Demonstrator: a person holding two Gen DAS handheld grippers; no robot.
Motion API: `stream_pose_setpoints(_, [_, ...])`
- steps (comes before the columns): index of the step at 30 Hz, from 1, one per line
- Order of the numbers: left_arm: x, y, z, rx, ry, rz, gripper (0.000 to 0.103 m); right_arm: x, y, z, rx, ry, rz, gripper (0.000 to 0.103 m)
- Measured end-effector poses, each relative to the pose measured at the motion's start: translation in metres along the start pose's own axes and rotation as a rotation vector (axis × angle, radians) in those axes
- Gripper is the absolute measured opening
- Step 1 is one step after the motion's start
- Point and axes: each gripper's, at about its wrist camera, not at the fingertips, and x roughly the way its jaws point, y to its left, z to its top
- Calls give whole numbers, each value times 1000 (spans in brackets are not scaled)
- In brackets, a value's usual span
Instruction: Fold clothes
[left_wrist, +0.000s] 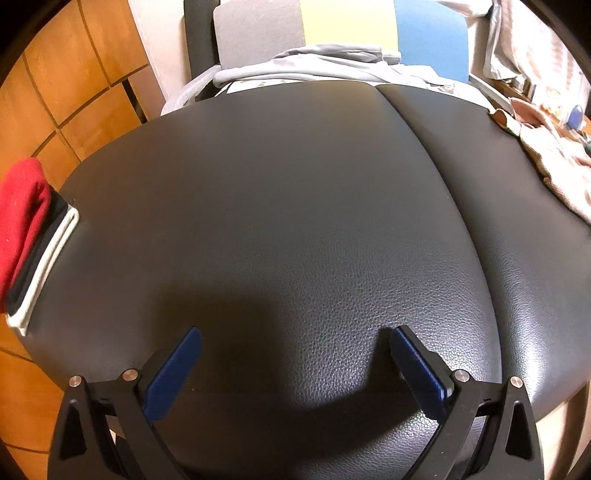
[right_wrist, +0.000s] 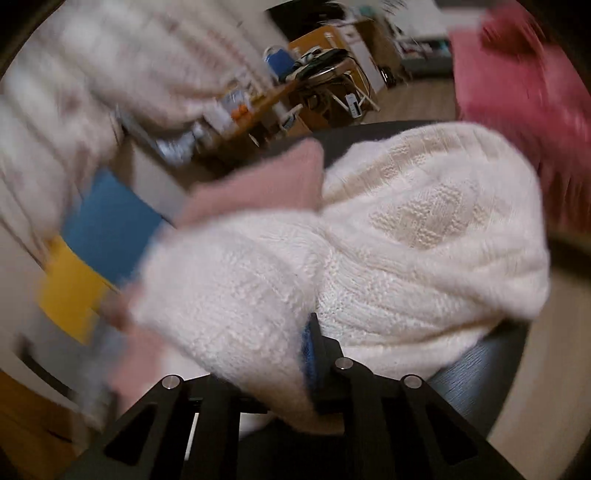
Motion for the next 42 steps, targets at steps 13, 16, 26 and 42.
stream_pose_setpoints(13, [-28,-5,30,22,-66,-19,103,22,140,-76,111,276,649,6])
stream_pose_setpoints(16, [-31,2,57,28,-92,-18,103,51,172,-110,92,368,679,6])
stream_pose_setpoints(26, [-39,-9,70,119,-105,-92,103,166,277,-236,-5,694,671,6])
stream_pose_setpoints(42, [-27,-140,41,306,-75,-227,103,101,254,-214,-659,318,240,59])
